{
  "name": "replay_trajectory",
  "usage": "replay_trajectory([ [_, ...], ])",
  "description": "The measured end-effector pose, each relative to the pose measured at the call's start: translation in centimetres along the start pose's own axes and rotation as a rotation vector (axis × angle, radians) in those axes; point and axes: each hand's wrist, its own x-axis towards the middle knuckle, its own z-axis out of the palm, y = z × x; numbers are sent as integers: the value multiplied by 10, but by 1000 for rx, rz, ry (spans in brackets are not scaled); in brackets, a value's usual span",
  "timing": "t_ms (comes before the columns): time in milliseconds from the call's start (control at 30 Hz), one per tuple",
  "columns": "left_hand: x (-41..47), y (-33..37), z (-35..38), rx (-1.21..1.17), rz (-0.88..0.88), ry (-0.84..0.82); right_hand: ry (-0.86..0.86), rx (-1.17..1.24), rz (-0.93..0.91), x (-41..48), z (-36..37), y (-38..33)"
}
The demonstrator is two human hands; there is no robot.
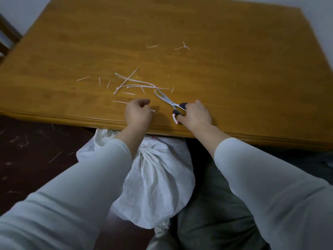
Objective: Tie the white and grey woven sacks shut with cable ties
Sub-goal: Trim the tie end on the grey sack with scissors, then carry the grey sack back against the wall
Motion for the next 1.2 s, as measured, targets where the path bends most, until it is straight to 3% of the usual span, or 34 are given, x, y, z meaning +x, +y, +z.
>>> replay_trajectory([
  [267, -54, -3, 39, -17, 118, -59, 236, 213, 103, -57, 8, 60],
  [500, -144, -22, 128, 133, 237, -373, 247, 351, 333, -138, 51, 184],
  [667, -212, -54, 207, 269, 217, -626, 220, 491, 596, -205, 93, 283],
  [800, -250, -85, 257, 389, 160, -742, 300, 589, 781, -240, 122, 347],
  [1033, -271, -117, 303, 470, 77, -734, 257, 641, 689, -221, 135, 390],
  [1200, -273, -120, 313, 510, 73, -705, 148, 508, 675, -202, 135, 391],
])
